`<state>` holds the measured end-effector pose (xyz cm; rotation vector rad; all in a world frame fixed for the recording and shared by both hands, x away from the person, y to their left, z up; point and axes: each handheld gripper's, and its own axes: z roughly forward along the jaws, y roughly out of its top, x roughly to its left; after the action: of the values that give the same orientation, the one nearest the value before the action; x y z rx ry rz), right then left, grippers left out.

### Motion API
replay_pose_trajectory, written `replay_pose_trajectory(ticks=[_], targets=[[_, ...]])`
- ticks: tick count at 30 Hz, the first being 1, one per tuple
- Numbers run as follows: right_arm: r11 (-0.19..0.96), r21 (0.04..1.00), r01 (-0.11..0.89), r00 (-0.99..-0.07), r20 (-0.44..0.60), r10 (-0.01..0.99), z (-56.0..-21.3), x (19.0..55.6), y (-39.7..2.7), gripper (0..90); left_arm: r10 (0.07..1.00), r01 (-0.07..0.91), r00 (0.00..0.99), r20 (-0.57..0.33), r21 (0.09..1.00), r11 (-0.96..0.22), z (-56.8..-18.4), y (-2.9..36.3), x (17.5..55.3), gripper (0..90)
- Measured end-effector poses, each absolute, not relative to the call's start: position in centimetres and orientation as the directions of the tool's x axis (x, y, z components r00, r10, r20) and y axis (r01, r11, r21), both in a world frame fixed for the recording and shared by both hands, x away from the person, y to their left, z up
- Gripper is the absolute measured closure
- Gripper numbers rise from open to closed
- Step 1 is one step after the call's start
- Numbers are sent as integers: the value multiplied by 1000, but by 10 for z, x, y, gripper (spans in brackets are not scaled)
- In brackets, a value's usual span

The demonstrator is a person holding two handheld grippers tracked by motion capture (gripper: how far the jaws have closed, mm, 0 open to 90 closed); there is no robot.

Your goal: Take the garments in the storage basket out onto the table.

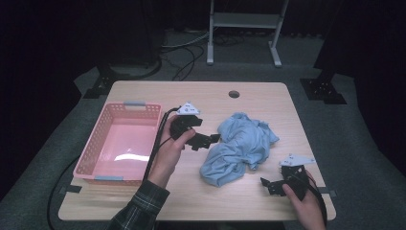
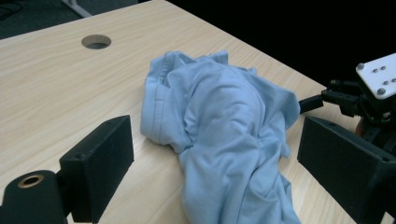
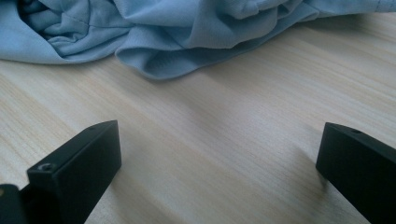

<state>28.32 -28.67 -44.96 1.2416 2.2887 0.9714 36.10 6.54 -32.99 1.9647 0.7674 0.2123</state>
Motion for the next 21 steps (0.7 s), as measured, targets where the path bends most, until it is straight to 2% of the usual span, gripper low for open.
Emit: replay_pose_trajectory(ticks=[21], targets=[[379, 714, 588, -550, 10, 835, -450, 283, -287, 0, 609, 457, 773, -178, 822, -340, -355, 90, 336, 101]])
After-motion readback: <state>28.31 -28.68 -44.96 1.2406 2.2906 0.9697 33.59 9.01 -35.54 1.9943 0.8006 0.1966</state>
